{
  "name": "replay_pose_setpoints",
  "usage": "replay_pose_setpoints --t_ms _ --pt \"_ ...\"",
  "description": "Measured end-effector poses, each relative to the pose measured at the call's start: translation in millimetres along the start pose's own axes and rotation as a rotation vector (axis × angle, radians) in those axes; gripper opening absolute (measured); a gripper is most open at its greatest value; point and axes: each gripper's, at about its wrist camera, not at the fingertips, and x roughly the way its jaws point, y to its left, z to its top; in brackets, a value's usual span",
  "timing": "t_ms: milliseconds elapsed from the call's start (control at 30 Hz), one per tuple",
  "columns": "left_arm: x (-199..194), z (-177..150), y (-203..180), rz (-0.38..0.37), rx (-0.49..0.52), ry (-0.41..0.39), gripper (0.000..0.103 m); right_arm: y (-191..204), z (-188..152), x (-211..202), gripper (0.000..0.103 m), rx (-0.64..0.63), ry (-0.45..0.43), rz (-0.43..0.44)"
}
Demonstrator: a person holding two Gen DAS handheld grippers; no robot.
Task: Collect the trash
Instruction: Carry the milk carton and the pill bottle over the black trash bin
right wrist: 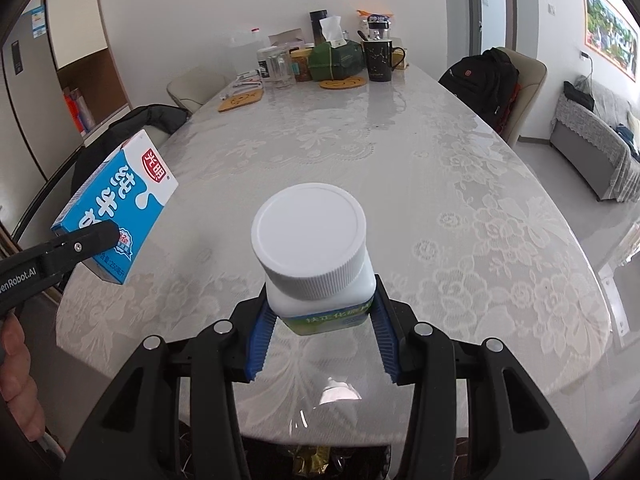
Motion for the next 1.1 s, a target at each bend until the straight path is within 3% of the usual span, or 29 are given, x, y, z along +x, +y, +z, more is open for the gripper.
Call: replay_pose_setpoints --t_ms 767,1100 --pt "-70 -88 -10 0.001 0.008 -0.025 0.041 18 -71 -68 0.043 -0.033 -0.034 0.028" --pt "-92 -133 -19 -0.008 0.072 -0.014 0.041 15 -113 -95 0.043 -0.058 -0.041 0.022"
